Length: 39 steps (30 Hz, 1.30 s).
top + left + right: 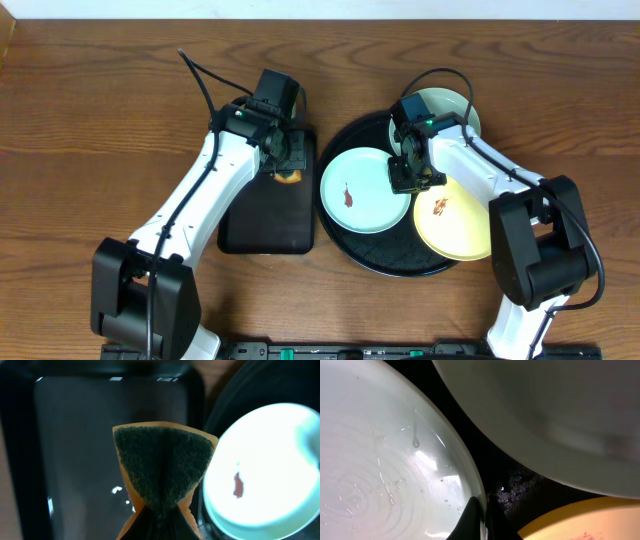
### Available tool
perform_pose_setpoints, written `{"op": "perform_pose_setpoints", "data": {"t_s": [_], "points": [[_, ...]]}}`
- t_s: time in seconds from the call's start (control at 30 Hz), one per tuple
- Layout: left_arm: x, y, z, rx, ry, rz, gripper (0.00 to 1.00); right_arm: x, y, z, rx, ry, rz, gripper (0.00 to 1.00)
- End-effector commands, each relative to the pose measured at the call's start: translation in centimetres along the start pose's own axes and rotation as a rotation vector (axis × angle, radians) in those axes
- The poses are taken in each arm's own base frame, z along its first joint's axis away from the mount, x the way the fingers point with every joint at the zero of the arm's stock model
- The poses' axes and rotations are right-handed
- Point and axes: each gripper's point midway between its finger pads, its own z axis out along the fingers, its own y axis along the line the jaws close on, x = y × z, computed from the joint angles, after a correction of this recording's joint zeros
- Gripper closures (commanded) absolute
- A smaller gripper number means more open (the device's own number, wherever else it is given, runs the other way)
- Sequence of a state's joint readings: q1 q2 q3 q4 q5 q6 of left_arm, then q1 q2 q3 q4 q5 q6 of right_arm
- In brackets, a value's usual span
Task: Clean dirty plates on tray and stack at the side
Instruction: 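Carry the sponge with left gripper toward the pale green plate, then scrub the stained pale green plate with the sponge in left gripper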
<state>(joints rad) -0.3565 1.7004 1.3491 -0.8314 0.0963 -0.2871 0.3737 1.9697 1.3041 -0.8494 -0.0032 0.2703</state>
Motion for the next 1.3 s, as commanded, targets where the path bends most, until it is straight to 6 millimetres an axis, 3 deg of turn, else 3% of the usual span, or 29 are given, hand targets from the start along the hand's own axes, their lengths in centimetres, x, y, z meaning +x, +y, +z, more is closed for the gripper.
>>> {"op": "perform_pose_setpoints", "data": {"t_s": [0.0, 0.17, 0.4, 0.63, 0.83, 1.03, 1.27], "points": [[-1.4, 0.4, -0.7, -0.041, -0.029, 0.011, 0.93, 0.6, -0.2, 0.6, 0.021, 0.022, -0.012, 0.99], [-0.9, -0.1, -0.9, -0.024, -0.004, -0.014, 0.93, 0.6, -0.2, 0.6, 0.02, 0.021, -0.012, 0.99], [0.3, -5.3, -0.6, 0.1, -0.002, 0.077, 0.93, 0.6, -0.2, 0.6, 0.02, 0.021, -0.012, 0.99], [1.6, -9.1, 1.4, 0.115, -0.042, 0.125, 0.93, 0.6, -0.2, 0.6, 0.02, 0.021, -0.012, 0.99], [3.4, -9.4, 4.5, 0.058, 0.026, 0.14, 0.93, 0.6, -0.2, 0.6, 0.02, 0.021, -0.012, 0.99], [3.5, -7.4, 7.2, -0.032, 0.061, 0.126, 0.92, 0.6, -0.2, 0.6, 0.02, 0.022, -0.012, 0.99], [5.2, -7.4, 10.0, -0.049, 0.134, 0.139, 0.92, 0.6, -0.2, 0.6, 0.02, 0.022, -0.012, 0.99]]}}
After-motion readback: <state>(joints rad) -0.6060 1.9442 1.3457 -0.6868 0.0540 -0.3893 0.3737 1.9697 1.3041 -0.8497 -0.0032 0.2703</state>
